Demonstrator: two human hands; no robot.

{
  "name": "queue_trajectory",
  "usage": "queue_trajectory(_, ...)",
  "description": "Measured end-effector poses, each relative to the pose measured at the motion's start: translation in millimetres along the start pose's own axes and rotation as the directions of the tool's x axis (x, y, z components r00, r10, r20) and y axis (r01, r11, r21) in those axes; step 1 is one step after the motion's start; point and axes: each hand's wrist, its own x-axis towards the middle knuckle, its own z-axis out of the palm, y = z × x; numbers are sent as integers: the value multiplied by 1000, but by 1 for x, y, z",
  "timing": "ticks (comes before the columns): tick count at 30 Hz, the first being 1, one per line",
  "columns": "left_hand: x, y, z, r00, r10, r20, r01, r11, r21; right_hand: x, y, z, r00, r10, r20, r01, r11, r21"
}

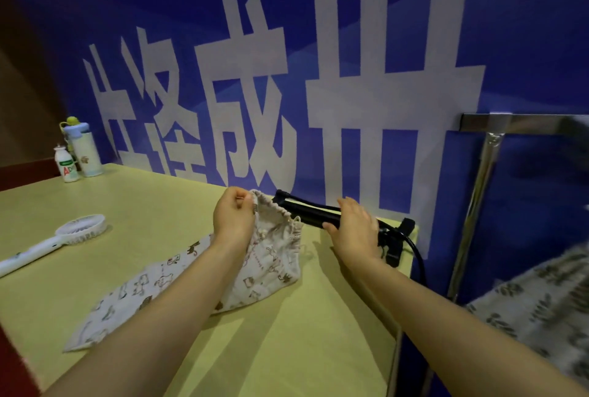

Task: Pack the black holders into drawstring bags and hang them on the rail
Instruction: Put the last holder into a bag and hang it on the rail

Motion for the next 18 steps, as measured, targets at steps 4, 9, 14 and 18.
queue_trajectory(4, 10, -13, 15, 997, -10, -73, 11, 1000, 9, 30, 25, 16, 994, -6, 112, 36, 962, -270)
queue_trajectory(9, 24, -32, 25, 993, -69, -97, 69, 998, -3, 39, 23, 32, 996, -29, 88, 64, 900, -430)
queue_trajectory(14, 25, -45, 24, 991, -100, -92, 100, 995, -1, 42, 24, 36, 998, -27, 58, 51, 886, -462)
queue_trajectory(18, 30, -54, 12, 966, -232, -116, 230, 973, -31, 33, 21, 36, 996, -74, 47, 87, 885, -457)
